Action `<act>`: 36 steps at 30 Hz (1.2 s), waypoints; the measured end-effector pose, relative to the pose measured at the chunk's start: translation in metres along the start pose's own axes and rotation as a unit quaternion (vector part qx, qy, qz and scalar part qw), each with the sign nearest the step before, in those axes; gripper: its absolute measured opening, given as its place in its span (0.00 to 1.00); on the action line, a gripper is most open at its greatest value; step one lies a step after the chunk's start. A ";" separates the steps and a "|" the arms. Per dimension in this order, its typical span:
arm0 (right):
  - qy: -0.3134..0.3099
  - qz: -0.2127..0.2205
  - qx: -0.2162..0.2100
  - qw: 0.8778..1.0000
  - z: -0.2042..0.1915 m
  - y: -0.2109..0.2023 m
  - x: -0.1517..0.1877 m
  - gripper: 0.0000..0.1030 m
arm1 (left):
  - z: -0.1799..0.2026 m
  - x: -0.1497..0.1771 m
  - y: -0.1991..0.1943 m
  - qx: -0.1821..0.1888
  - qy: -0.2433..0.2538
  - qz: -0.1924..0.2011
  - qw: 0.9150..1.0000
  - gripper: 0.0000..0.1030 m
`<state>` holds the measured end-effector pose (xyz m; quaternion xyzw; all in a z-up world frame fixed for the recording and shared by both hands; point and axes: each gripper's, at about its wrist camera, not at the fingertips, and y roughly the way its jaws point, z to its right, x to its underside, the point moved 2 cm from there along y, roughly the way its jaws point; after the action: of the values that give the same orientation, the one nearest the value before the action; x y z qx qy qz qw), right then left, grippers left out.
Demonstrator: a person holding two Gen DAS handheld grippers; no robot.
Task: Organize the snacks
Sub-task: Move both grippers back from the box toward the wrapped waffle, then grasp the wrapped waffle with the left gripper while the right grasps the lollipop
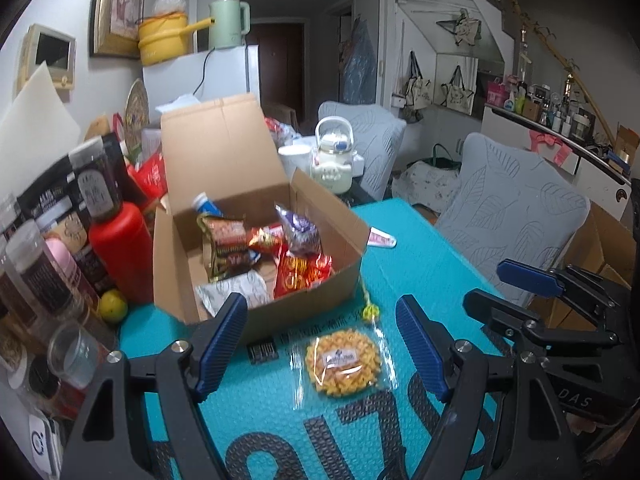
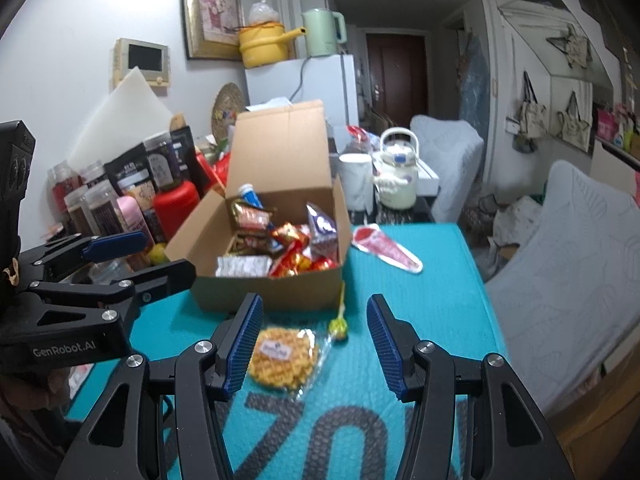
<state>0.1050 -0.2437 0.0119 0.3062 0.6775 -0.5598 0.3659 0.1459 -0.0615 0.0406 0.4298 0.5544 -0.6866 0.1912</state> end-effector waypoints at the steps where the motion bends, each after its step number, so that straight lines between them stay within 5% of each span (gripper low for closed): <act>1: 0.002 -0.003 0.005 1.000 0.002 0.001 0.004 0.53 | 0.000 0.004 0.004 0.003 -0.002 -0.007 1.000 0.75; 14: 0.029 -0.057 0.017 0.998 0.031 0.030 0.044 0.58 | 0.002 0.042 0.070 0.017 -0.048 -0.089 0.995 0.75; 30: 0.058 -0.102 0.012 0.993 0.068 0.065 0.065 0.58 | 0.017 0.071 0.157 -0.004 -0.043 -0.181 0.983 0.75; 34: 0.064 -0.109 0.007 0.992 0.074 0.073 0.065 0.58 | 0.018 0.075 0.166 0.004 -0.047 -0.191 0.981 0.97; 36: 0.067 -0.112 0.006 0.991 0.077 0.077 0.066 0.58 | 0.017 0.080 0.171 0.005 -0.050 -0.193 0.980 1.00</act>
<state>0.1444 -0.3053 -0.0924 0.2675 0.7272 -0.5794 0.2528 0.2213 -0.1140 -0.1251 0.2805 0.6135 -0.7338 0.0802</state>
